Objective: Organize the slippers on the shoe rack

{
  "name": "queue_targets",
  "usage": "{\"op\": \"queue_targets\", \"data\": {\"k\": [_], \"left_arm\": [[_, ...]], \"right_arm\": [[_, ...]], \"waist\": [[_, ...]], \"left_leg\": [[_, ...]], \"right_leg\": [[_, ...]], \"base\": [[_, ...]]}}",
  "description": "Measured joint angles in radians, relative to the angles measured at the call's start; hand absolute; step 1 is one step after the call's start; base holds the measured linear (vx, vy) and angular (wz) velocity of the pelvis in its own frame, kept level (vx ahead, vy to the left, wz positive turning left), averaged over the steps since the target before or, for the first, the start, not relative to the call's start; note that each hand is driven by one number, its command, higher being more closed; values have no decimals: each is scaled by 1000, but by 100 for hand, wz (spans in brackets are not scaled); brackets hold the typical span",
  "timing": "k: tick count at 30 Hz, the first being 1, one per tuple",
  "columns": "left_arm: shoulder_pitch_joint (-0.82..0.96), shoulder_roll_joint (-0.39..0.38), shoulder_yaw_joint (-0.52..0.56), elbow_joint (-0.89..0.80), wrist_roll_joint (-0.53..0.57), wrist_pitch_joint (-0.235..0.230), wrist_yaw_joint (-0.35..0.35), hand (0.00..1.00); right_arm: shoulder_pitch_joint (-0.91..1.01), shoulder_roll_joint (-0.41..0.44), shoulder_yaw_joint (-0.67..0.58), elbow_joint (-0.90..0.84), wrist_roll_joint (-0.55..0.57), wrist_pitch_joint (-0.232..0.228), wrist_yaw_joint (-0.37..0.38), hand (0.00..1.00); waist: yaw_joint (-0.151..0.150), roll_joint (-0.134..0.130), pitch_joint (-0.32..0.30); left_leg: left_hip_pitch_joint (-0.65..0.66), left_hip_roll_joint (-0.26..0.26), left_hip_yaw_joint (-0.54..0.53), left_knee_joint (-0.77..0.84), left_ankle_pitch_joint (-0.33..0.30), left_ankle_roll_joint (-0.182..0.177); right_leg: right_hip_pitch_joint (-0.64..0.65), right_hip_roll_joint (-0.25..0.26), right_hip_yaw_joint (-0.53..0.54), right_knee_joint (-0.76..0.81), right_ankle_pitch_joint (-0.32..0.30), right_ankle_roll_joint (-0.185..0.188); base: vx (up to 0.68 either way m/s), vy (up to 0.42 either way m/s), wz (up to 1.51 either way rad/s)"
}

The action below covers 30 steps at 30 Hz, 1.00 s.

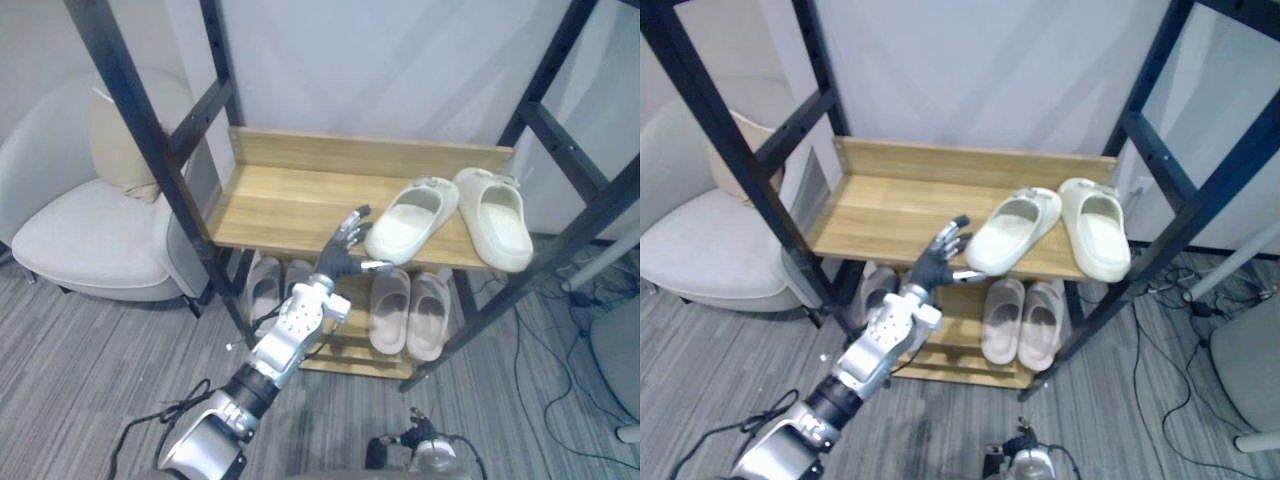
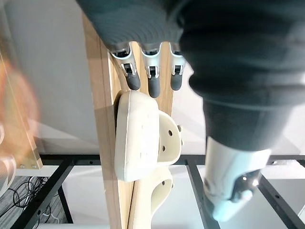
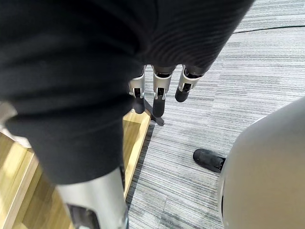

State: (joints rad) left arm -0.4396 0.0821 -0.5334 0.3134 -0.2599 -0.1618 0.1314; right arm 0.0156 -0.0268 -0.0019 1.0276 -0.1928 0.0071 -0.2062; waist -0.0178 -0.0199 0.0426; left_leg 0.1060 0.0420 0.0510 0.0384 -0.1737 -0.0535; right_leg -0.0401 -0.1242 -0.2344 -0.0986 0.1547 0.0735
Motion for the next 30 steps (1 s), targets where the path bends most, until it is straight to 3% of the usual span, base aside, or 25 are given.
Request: {"op": "queue_targets", "data": {"k": [13, 30], "left_arm": [[-69, -51, -47, 71, -11, -8, 1, 0], [-122, -85, -72, 122, -19, -23, 22, 0]], "right_arm": [[-5, 8, -74, -14, 26, 1, -12, 0], [4, 9, -116, -30, 41, 0, -31, 0]], "waist": [[-28, 5, 22], [-38, 12, 34]], "left_leg": [[3, 2, 28, -2, -4, -2], [15, 15, 64, -2, -13, -14]], "right_leg": [[-4, 3, 23, 0, 0, 0], [-13, 21, 46, 0, 0, 0]], "base": [[-9, -7, -5], [0, -9, -5]]}}
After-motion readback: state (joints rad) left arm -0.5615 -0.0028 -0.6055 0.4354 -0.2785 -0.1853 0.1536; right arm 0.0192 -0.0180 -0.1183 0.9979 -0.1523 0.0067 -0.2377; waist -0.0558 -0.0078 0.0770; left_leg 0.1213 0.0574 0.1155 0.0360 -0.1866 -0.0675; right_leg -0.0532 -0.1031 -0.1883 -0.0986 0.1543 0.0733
